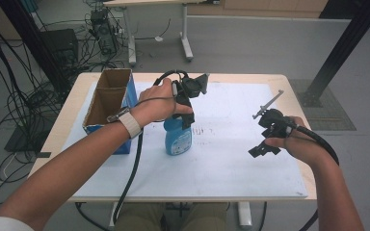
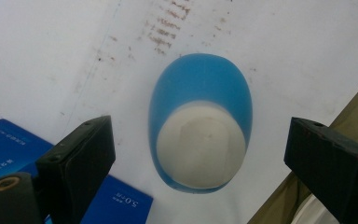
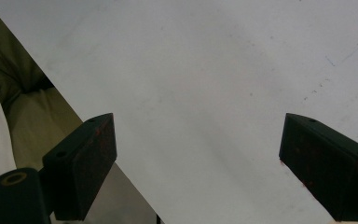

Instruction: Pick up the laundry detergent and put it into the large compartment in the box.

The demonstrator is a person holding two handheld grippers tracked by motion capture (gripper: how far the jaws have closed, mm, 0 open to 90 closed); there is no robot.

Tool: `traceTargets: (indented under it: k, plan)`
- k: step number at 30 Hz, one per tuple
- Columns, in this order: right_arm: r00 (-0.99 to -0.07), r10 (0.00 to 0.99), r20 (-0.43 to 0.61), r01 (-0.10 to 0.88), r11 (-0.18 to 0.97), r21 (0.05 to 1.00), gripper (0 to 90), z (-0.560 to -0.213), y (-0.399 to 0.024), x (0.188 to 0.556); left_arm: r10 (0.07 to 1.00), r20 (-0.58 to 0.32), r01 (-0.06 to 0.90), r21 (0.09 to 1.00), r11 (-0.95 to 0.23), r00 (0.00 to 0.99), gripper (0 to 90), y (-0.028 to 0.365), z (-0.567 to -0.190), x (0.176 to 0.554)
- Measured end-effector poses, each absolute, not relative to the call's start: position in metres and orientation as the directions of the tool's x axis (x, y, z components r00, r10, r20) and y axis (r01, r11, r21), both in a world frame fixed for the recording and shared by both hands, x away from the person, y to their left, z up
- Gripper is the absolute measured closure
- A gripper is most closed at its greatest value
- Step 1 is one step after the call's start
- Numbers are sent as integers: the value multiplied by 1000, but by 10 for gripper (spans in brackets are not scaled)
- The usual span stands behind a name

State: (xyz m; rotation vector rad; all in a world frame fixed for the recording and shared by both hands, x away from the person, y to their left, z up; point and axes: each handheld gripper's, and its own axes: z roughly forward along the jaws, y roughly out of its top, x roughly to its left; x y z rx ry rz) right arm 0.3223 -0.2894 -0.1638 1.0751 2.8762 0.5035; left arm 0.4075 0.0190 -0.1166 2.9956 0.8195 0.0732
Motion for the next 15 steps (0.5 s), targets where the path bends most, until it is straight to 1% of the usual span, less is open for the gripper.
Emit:
traceTargets:
  k: [7,8,9,15]
  plan:
    - [-762,641,86,633,711,307,110,-165,-288,323,510,35,508,50,-860,859,91,20,-117,407]
    - [-763,641,86,632,711,308,110,-165,-289,323,499,35,498,37,-867,866,91,18,-116,409]
    - [-763,641,85,632,711,309,111,-165,-289,323,510,37,509,43,-860,859,91,19,-117,407]
    - [-763,641,86,632,711,309,110,-165,-289,324,513,34,512,46,-858,857,90,20,-117,408]
